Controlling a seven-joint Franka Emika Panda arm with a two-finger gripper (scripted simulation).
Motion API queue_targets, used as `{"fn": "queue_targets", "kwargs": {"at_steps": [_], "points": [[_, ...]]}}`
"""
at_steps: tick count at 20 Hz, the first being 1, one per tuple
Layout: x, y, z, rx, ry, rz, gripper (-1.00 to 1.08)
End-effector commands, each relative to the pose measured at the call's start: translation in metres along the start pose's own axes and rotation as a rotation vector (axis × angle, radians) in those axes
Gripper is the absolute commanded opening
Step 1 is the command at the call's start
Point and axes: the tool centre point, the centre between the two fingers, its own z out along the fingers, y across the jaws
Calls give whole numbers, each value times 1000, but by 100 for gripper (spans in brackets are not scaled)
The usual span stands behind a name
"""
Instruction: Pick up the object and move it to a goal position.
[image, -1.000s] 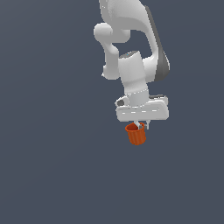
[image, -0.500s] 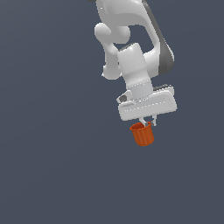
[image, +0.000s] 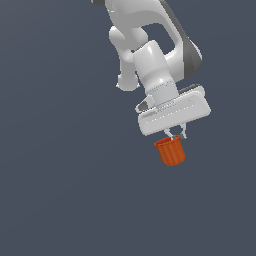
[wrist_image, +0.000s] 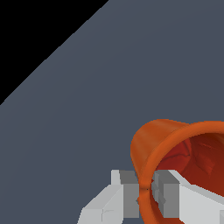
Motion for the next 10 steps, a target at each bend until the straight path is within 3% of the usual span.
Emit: {"fn": "queue_targets", "kwargs": {"at_steps": [1,10], "points": [[7,-9,-6,29,26,-14,-100],[30,-43,-32,148,127,-72,-100]]}}
